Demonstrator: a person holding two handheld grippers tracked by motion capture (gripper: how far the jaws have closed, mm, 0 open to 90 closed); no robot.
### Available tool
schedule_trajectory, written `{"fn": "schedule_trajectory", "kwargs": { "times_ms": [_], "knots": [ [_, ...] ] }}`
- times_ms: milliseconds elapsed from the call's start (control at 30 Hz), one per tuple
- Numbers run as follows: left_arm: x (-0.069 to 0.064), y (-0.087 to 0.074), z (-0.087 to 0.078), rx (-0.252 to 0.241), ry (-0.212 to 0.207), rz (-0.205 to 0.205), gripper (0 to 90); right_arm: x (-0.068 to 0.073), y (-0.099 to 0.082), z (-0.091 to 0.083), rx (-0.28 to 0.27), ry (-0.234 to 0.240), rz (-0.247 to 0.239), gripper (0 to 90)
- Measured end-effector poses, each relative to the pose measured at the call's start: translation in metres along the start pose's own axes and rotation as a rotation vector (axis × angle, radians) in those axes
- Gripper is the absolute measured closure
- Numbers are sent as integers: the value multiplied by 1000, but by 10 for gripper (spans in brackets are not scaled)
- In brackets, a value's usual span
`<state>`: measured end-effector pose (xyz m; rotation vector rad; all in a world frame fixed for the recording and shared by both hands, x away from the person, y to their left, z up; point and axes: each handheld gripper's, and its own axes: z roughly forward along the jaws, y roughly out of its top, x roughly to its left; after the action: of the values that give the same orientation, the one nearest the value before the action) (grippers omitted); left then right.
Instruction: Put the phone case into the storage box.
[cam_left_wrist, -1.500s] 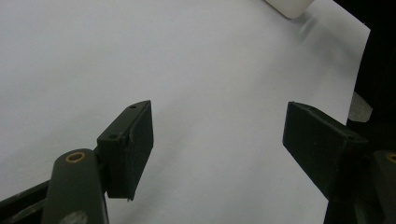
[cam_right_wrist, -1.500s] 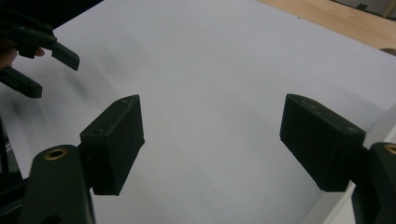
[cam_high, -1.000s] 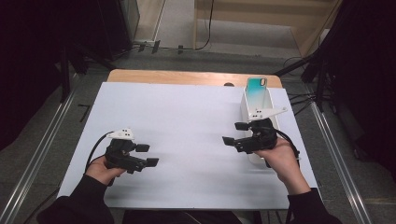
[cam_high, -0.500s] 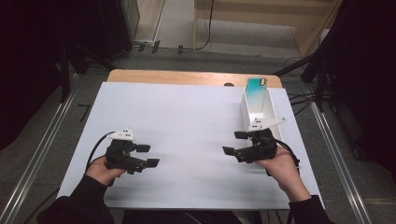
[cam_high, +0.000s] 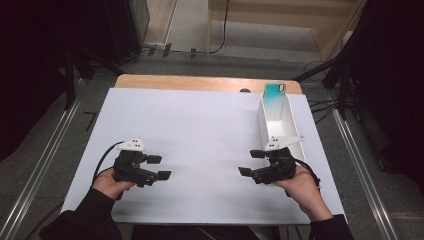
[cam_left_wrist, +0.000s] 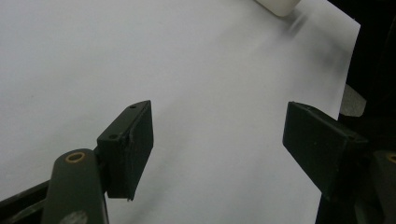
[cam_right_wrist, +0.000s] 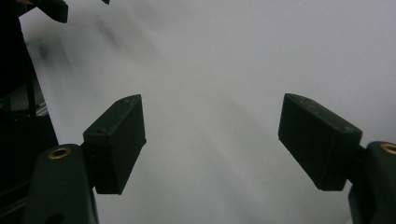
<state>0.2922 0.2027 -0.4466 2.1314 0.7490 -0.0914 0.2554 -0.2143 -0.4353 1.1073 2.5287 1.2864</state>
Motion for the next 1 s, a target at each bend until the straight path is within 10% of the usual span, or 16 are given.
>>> {"fn": "schedule_trajectory", "kwargs": {
  "times_ms": [1000],
  "knots": [
    [-3, -10, -8, 0, 7, 7, 242, 5, -47, -2, 40, 41, -65, 216]
  ]
}}
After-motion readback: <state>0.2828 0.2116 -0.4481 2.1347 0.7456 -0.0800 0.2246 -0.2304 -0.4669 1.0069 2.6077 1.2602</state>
